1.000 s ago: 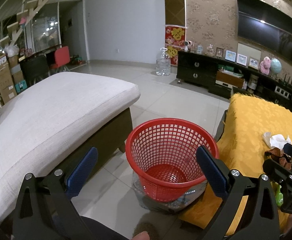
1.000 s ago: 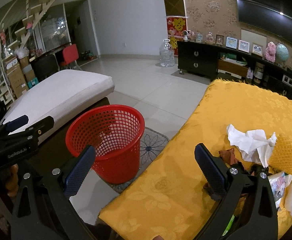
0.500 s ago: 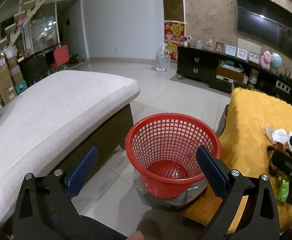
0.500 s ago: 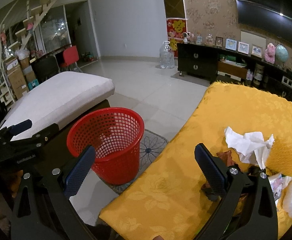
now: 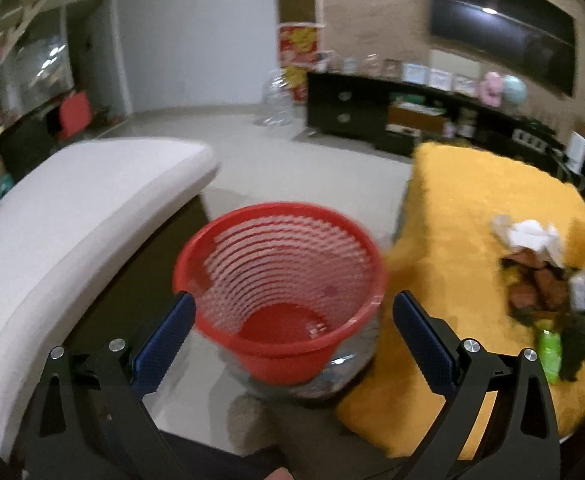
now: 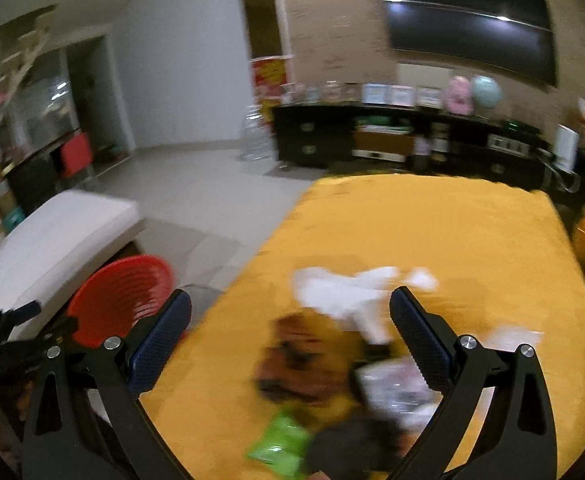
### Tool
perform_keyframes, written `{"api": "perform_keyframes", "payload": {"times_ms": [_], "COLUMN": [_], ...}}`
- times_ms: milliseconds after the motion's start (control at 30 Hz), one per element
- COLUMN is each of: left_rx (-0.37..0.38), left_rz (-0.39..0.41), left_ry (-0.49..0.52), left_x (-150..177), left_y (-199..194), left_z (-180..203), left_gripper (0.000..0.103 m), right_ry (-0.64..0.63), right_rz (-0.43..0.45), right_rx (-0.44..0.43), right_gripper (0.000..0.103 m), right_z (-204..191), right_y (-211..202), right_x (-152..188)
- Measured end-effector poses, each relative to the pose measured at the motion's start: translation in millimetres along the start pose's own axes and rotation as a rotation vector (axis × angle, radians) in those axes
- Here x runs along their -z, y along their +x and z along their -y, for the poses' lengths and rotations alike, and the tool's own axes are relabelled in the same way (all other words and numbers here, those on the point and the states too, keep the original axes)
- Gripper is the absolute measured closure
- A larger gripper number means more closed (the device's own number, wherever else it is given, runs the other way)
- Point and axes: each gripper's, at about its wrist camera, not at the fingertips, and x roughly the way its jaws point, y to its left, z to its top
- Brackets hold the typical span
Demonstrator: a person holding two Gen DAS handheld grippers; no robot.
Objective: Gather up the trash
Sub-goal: 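Reach the left tool to the table and grasp the green snack packet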
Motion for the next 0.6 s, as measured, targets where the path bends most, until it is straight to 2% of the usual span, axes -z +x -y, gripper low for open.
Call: {"api": "perform_keyframes", "payload": {"times_ms": [200, 367, 600], "left_rx": [0.134, 0.267, 0.281], "left_rz": [-0.028, -0.081, -0.129], "left_ry": [0.124, 0.226, 0.382], "left_x": [8.5, 21.4, 39.4], "left_y": [-2.4, -1.0, 16.1], "left_z": [54.9, 119.9, 181.8], "left_gripper": [0.008, 0.008, 0.008], "right_ry": [0.076, 0.175, 0.231], "right_rz": [0.016, -0.008, -0.010], "right_rx": [0.129, 0.158, 0.145], "right_gripper": [0.006, 0.006, 0.006], "right_z": [56.4, 91.9, 111.1], "right_y": [-10.8, -5.6, -1.9], "right_x": [10.0, 26.1, 36.4]}}
